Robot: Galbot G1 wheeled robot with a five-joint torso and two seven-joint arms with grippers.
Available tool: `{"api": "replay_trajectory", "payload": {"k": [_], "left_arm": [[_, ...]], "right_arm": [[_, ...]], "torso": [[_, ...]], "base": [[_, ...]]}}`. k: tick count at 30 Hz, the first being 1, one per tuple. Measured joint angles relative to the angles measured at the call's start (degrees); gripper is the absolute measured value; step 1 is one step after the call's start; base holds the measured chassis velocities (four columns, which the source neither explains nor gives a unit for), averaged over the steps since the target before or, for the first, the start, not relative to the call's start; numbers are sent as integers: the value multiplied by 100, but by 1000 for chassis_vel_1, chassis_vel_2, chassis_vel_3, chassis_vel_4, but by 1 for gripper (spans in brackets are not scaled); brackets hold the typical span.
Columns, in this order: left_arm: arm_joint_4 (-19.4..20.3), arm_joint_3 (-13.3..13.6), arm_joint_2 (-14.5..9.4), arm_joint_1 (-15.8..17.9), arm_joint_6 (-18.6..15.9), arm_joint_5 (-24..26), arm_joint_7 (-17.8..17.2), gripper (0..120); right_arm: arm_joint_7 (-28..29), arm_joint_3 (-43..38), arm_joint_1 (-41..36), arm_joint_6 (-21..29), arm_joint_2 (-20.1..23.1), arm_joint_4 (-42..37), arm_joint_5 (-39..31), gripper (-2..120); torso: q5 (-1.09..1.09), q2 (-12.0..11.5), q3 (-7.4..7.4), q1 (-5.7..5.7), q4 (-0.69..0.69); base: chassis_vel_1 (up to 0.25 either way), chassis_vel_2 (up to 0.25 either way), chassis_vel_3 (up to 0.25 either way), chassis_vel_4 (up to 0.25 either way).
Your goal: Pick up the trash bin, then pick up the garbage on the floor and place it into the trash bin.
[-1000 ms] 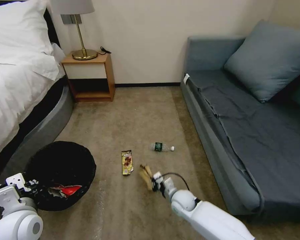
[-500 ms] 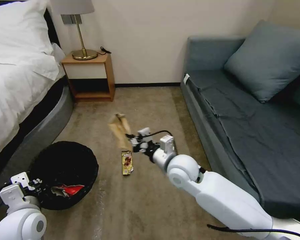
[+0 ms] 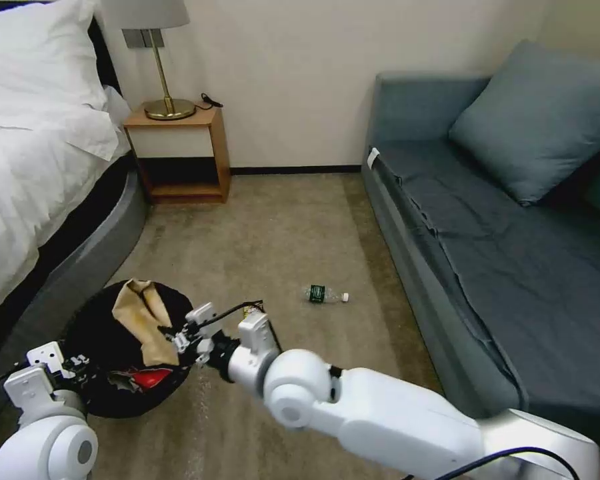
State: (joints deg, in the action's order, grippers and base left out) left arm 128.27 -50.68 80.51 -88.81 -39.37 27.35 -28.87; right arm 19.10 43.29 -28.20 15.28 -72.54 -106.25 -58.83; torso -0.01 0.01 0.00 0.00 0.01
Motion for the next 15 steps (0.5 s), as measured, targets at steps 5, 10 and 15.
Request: {"api": "replay_trajectory", "payload": {"k": [5,10,15], "left_arm": [[93,123,51,-45,0,-78,10,3],[177,192,84,-101,-17,-98,25,3],[170,186,77,-107,-17,-100,27,3]], "right_arm": [[236,534,246,-113,-343,690,197,0],[364,731,377,-188,-551,1166,391,0],[477,687,388,-180,-636,1188,419,13]], "torso": [[0,0,0,0,0],[0,0,0,0,-1],[1,0,0,0,0]], "base": [[0,0,0,0],[0,0,0,0],[0,0,0,0]]}}
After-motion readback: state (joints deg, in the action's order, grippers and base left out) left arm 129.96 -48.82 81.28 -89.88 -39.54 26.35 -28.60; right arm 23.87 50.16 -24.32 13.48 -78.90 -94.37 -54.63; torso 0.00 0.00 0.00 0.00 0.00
